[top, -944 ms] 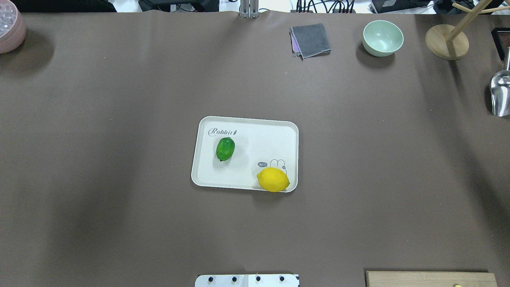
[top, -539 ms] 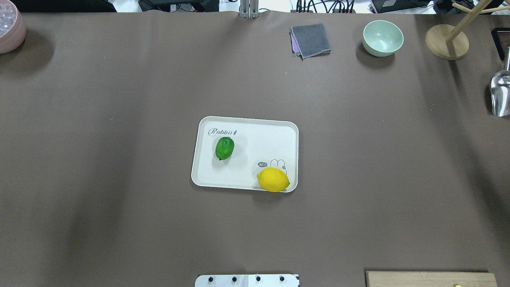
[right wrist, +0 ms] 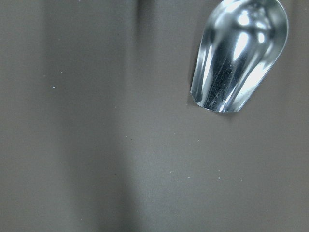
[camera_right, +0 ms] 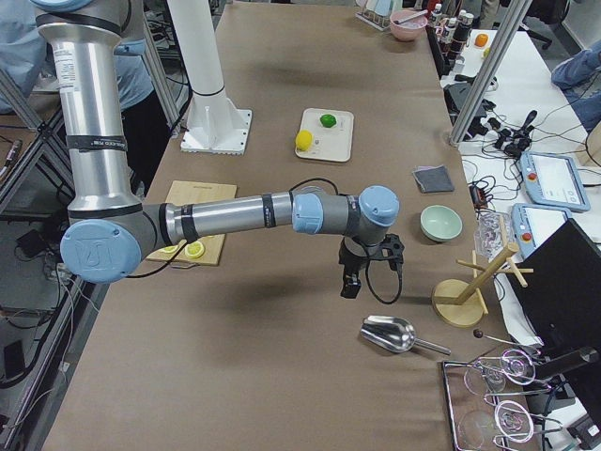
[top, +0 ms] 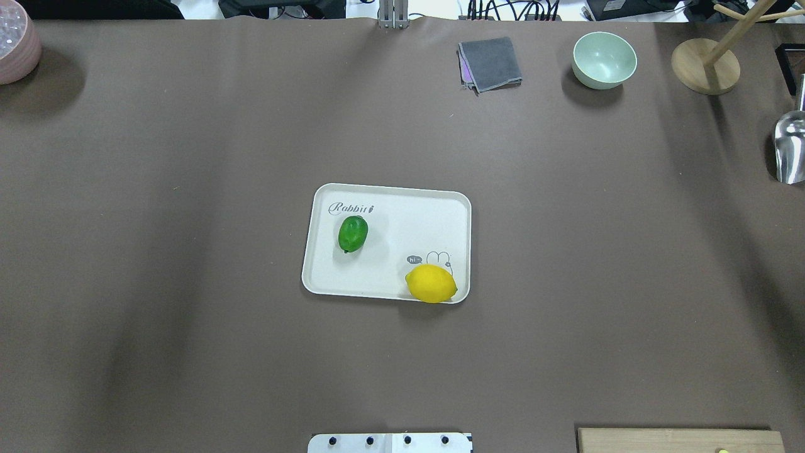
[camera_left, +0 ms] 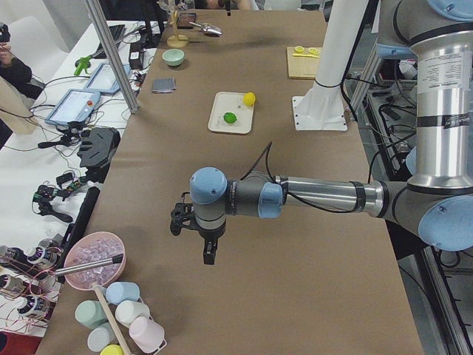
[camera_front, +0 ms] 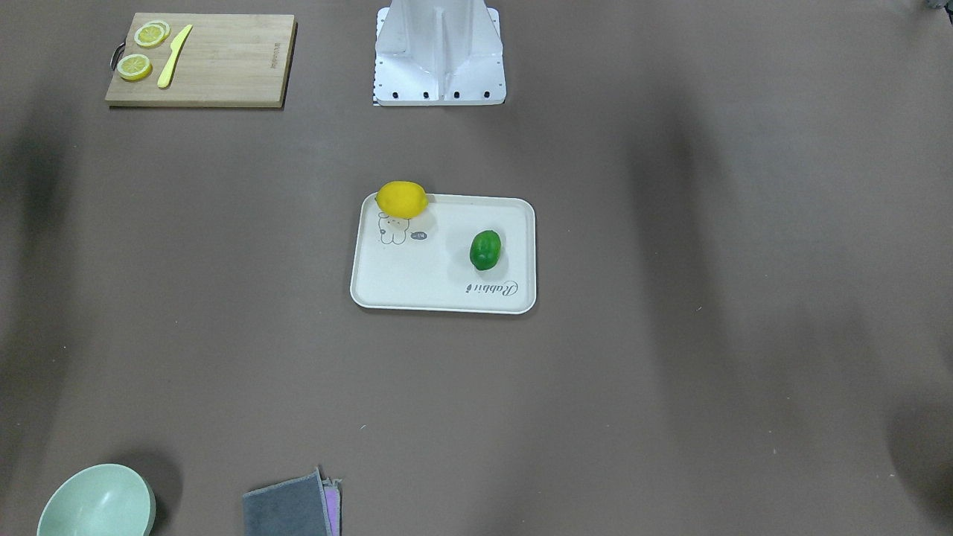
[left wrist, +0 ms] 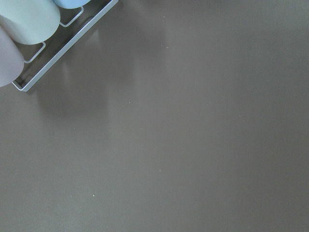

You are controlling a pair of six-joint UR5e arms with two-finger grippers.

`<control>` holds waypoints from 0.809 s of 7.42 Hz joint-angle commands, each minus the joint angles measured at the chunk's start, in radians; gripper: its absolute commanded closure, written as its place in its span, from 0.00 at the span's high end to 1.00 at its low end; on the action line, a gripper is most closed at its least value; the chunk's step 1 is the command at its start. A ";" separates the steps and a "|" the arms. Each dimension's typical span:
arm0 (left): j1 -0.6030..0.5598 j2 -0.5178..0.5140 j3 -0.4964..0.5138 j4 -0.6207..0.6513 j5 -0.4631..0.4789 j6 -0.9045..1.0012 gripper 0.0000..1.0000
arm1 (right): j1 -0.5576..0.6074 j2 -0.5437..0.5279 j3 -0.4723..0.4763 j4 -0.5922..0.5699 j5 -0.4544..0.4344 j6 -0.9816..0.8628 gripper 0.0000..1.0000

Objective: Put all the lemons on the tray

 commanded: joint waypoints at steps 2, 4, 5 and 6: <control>0.000 0.000 0.000 0.004 0.000 0.000 0.98 | 0.004 0.001 -0.001 0.002 0.000 0.002 1.00; -0.003 0.000 0.005 0.004 -0.002 0.000 0.98 | 0.007 -0.001 -0.001 0.008 0.001 0.002 1.00; -0.005 0.000 0.005 0.004 -0.002 0.000 0.98 | 0.013 0.001 -0.001 0.008 0.001 0.002 1.00; -0.005 0.002 0.005 0.002 -0.002 0.000 0.98 | 0.026 0.001 0.003 0.016 0.003 0.001 1.00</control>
